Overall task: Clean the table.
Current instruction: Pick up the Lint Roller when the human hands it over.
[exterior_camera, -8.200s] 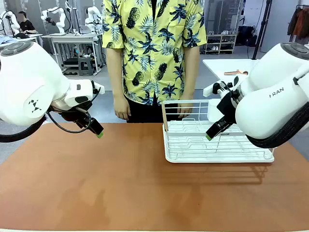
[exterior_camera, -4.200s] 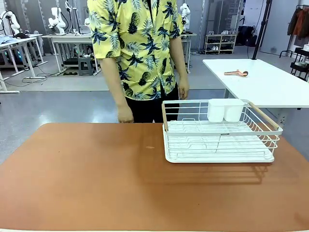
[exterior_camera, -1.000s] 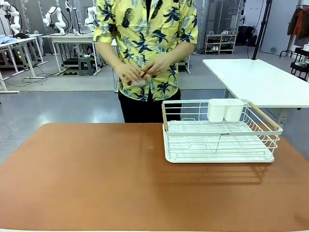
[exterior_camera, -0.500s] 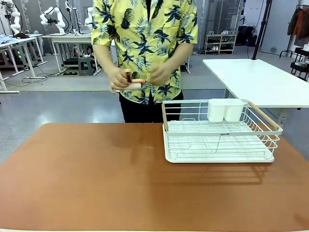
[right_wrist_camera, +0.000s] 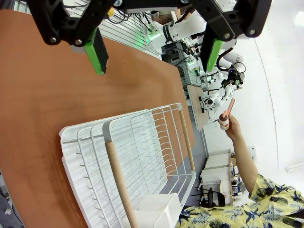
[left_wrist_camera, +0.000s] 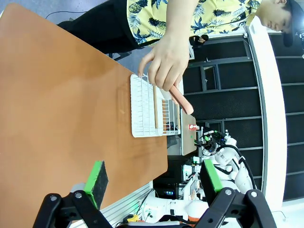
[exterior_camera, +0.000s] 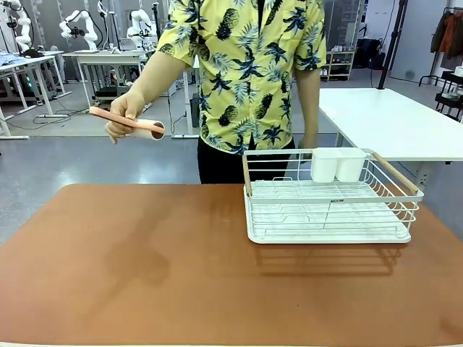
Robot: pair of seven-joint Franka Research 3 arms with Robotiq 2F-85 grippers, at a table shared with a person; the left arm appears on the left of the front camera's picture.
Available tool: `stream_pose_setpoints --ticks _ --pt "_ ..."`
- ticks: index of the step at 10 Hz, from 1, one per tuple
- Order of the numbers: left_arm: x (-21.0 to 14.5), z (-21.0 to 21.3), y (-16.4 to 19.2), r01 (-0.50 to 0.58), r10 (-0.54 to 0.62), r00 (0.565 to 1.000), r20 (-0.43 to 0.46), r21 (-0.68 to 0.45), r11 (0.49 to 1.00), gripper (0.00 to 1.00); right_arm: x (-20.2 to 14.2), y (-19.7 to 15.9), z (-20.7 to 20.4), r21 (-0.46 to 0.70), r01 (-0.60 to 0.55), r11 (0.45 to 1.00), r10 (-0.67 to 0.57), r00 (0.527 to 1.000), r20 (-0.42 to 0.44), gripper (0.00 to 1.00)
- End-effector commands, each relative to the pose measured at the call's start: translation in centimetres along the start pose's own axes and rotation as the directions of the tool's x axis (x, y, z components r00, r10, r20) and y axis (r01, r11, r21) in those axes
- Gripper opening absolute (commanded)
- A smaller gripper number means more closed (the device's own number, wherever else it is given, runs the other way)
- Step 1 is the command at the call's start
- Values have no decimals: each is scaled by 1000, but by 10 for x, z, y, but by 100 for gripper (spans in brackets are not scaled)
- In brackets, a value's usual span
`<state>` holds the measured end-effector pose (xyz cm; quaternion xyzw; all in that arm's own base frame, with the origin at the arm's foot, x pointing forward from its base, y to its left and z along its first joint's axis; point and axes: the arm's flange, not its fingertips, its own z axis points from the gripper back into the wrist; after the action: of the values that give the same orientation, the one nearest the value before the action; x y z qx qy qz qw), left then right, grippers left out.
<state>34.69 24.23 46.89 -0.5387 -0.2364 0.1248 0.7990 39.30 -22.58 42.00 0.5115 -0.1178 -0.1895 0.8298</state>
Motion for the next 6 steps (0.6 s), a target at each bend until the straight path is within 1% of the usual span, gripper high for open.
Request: stream_pose_setpoints --ticks 1,6 --pt "0 1 -1 2 -2 1000 2 -1 1000 100 -1 4 2 3 -4 1000 4 1000 4 100" --pt "0 1 -1 2 -2 1000 2 -1 1000 100 -1 4 2 3 -4 1000 4 1000 4 100"
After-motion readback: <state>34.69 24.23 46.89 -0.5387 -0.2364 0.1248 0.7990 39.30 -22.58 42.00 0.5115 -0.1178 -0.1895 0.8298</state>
